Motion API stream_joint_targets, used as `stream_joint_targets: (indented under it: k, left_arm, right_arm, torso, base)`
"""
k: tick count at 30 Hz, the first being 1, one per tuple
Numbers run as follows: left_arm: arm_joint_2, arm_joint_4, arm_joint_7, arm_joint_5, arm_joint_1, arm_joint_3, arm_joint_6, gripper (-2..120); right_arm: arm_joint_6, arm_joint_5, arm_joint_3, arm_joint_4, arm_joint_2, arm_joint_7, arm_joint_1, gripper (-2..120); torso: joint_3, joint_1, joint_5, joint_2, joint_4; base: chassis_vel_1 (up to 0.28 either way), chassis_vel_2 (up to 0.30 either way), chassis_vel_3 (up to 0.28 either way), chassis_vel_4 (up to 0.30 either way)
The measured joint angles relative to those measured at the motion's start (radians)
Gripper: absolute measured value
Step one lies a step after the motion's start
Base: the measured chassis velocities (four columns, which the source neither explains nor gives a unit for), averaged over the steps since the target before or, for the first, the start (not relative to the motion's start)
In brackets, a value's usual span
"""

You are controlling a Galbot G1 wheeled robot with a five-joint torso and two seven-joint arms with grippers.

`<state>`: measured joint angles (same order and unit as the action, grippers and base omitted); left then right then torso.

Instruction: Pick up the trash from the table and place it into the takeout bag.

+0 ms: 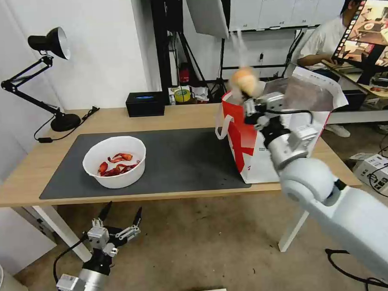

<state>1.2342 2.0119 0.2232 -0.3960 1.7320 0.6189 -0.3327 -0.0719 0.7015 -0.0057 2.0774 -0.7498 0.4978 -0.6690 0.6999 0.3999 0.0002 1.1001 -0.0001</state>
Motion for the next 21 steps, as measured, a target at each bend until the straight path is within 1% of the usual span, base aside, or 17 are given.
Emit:
stream_joint_targets:
  k: [3,5,9,10,12,13,16,17,18,20,21]
  left_arm:
    - [0.000,0.000,0.000,0.000,0.000,-0.002,0.003,100]
    - [-0.001,-0.005,0.000,-0.001,-0.003,-0.008,0.017,100]
    - [0.002,-0.011,0.000,-0.001,-0.010,-0.018,0.019,100]
    - [0.005,-0.014,0.000,0.000,-0.013,-0.023,0.021,100]
    - [0.004,-0.014,0.001,0.003,-0.015,-0.028,0.022,100]
    - [0.004,-0.014,0.001,0.003,-0.015,-0.028,0.022,100]
    - [-0.002,-0.014,0.002,0.003,-0.016,-0.028,0.023,100]
    - [-0.002,-0.014,0.002,0.003,-0.016,-0.028,0.023,100]
    - [-0.003,-0.014,0.002,0.002,-0.016,-0.028,0.023,100]
    - [-0.005,-0.021,0.003,0.002,-0.019,-0.029,0.023,100]
    - [-0.005,-0.021,0.003,0.002,-0.019,-0.029,0.023,100]
  right_arm:
    - [0.000,0.019,0.010,-0.018,0.007,0.006,0.000,5]
    - [-0.003,0.071,0.010,-0.037,0.012,0.020,0.004,5]
    - [-0.009,0.087,0.010,-0.055,0.013,0.032,0.011,5]
    - [-0.023,0.097,0.010,-0.059,0.016,0.040,0.019,6]
    - [-0.057,0.117,0.010,-0.059,0.021,0.056,0.033,15]
    - [-0.057,0.117,0.010,-0.059,0.021,0.056,0.033,15]
    - [-0.093,0.128,0.010,-0.059,0.030,0.070,0.046,28]
    - [-0.093,0.128,0.010,-0.059,0.030,0.070,0.046,28]
    - [-0.101,0.130,0.010,-0.058,0.032,0.072,0.048,32]
    - [-0.117,0.132,0.010,-0.059,0.034,0.075,0.051,43]
    - [-0.117,0.132,0.010,-0.059,0.034,0.075,0.051,43]
  torso:
    - [0.000,0.000,0.0000,0.000,0.0001]
    - [0.000,0.000,0.0000,0.000,0.0001]
    - [0.000,0.000,0.0000,0.000,0.0001]
    - [0.000,0.000,-0.0002,0.000,0.0001]
    - [0.000,0.000,-0.0001,0.000,0.0001]
    - [0.000,0.000,-0.0001,0.000,0.0001]
    - [0.000,0.000,-0.0002,0.000,0.0002]
    - [0.000,0.000,-0.0002,0.000,0.0002]
    - [0.000,0.000,-0.0002,0.000,0.0002]
    - [0.000,0.000,-0.0001,0.000,0.0001]
    - [0.000,0.000,-0.0001,0.000,0.0001]
  base:
    - [0.000,0.000,0.000,0.000]
    - [0.000,0.000,0.000,0.000]
    - [0.000,0.000,0.000,0.000]
    - [0.000,0.000,0.000,0.000]
    - [0.000,0.000,0.000,0.000]
    - [0.000,0.000,0.000,0.000]
    - [0.000,0.000,0.000,0.000]
    - [0.000,0.000,0.000,0.000]
    - [0.000,0.000,0.000,0.000]
    - [0.000,0.000,0.000,0.000]
    - [0.000,0.000,0.000,0.000]
